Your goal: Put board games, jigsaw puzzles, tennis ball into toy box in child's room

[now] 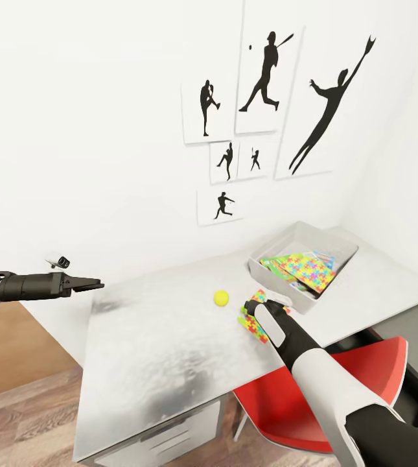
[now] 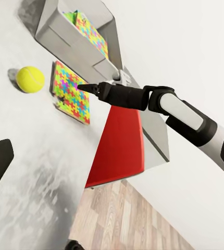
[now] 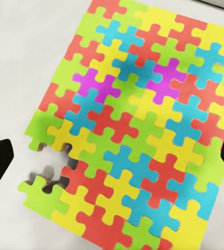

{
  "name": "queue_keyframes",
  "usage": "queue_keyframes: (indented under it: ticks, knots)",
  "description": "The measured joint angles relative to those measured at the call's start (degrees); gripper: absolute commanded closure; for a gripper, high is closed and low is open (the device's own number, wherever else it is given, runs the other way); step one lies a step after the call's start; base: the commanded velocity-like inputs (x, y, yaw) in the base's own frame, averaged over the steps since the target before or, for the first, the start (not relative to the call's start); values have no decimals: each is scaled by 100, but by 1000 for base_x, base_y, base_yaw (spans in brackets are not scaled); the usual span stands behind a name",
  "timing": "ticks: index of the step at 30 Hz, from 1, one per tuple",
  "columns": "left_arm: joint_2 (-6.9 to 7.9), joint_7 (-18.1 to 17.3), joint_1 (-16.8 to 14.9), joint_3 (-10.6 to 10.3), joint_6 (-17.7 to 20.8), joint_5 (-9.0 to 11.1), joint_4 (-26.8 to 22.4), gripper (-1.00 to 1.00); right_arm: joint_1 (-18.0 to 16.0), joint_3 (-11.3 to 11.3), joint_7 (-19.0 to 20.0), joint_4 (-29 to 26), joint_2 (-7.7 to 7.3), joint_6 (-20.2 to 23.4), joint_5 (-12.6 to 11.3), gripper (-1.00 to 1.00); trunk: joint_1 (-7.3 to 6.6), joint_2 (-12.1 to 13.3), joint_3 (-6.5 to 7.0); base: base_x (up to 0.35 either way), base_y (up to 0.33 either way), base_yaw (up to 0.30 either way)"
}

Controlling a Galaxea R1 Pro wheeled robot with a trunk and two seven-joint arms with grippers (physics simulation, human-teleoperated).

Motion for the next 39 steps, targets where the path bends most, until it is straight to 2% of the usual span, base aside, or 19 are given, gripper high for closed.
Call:
queue_keyframes:
  ticks: [18, 29, 39]
  knots:
    - [0, 0, 1, 1, 0, 0, -1, -100, 0, 3, -8, -7, 46, -21, 11, -100, 0, 0, -117, 0, 0, 53]
    - [2, 0, 1, 1, -1, -5, -1, -100, -1, 37, -85, -215, 81, 6, 81, -100, 0, 0, -215, 0, 0, 85]
    - [0, 0, 0, 0, -4, -7, 1, -100, 0, 45, -631, -709, 68, 117, 76, -100, 0, 0, -250, 0, 0, 22]
